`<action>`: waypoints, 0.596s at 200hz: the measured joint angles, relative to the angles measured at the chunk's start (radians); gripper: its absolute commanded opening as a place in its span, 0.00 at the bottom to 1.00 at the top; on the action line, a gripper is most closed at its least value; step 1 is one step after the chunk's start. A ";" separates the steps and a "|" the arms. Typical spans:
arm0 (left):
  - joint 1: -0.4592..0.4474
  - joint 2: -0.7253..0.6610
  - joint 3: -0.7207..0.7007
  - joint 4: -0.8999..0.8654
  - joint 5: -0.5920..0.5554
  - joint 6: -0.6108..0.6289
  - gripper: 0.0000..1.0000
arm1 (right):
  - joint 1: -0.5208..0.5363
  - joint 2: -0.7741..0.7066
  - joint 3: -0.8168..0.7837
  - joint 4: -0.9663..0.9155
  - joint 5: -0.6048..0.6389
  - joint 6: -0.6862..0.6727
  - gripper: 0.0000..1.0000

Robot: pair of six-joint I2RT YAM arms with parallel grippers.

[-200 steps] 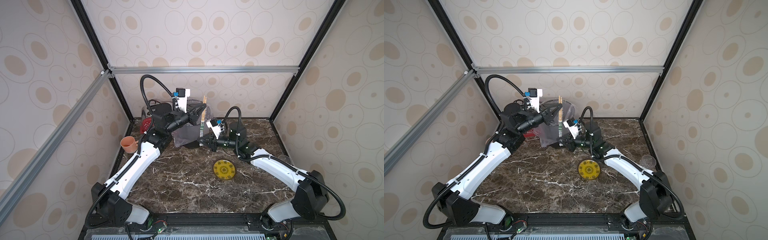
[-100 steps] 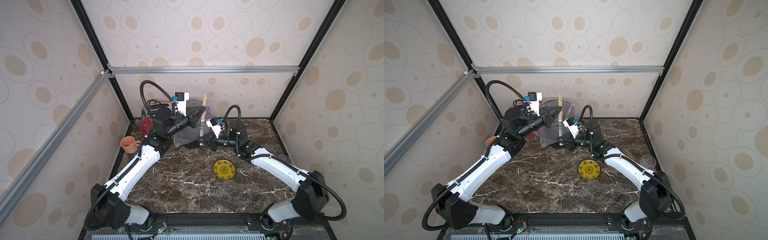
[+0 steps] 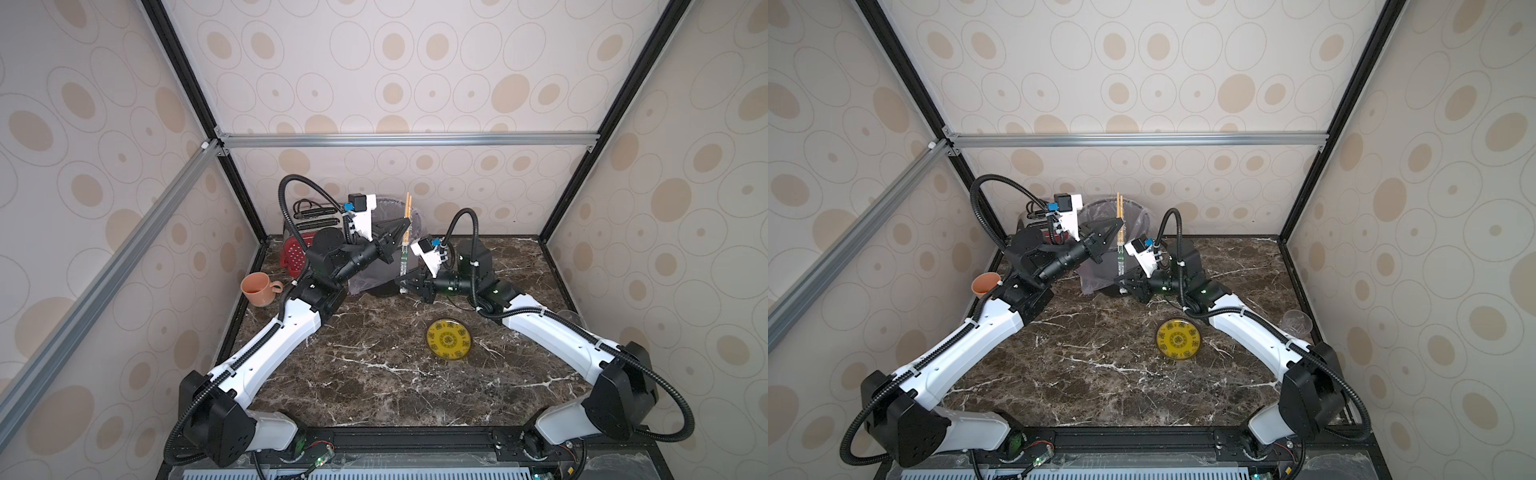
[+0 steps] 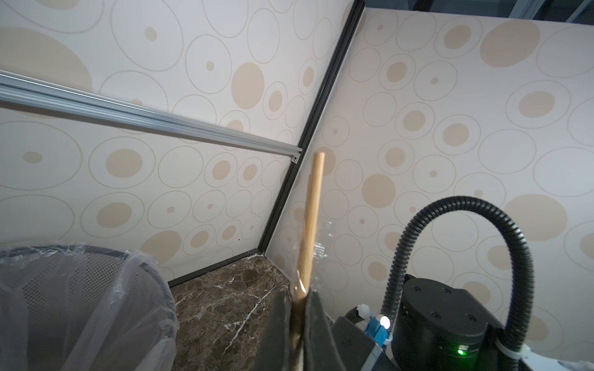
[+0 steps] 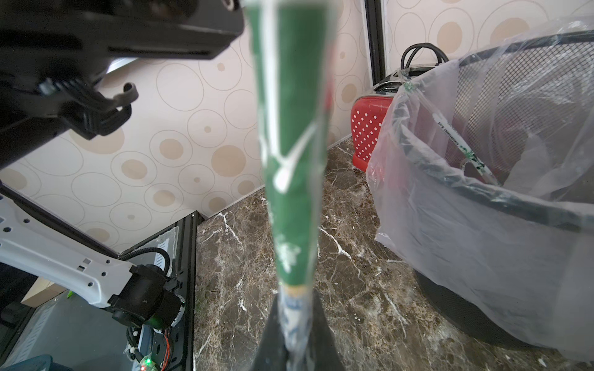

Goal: Remove the packaging of disposable chopsticks
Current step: Remove the packet bag from the disposable chopsticks.

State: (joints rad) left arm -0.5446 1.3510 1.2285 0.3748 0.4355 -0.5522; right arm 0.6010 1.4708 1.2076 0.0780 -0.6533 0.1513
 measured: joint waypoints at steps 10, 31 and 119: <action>0.000 -0.001 -0.002 0.002 -0.003 0.001 0.00 | 0.000 0.000 0.000 -0.004 0.000 0.001 0.00; -0.001 -0.003 0.008 -0.024 -0.014 0.023 0.00 | 0.000 0.000 0.000 -0.006 -0.005 0.008 0.22; 0.000 0.003 0.013 -0.362 0.098 0.074 0.00 | -0.134 -0.152 -0.011 0.031 -0.071 0.045 0.57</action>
State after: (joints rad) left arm -0.5442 1.3540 1.2415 0.0128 0.5335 -0.4782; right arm 0.4667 1.3186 1.1969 0.1089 -0.7238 0.1959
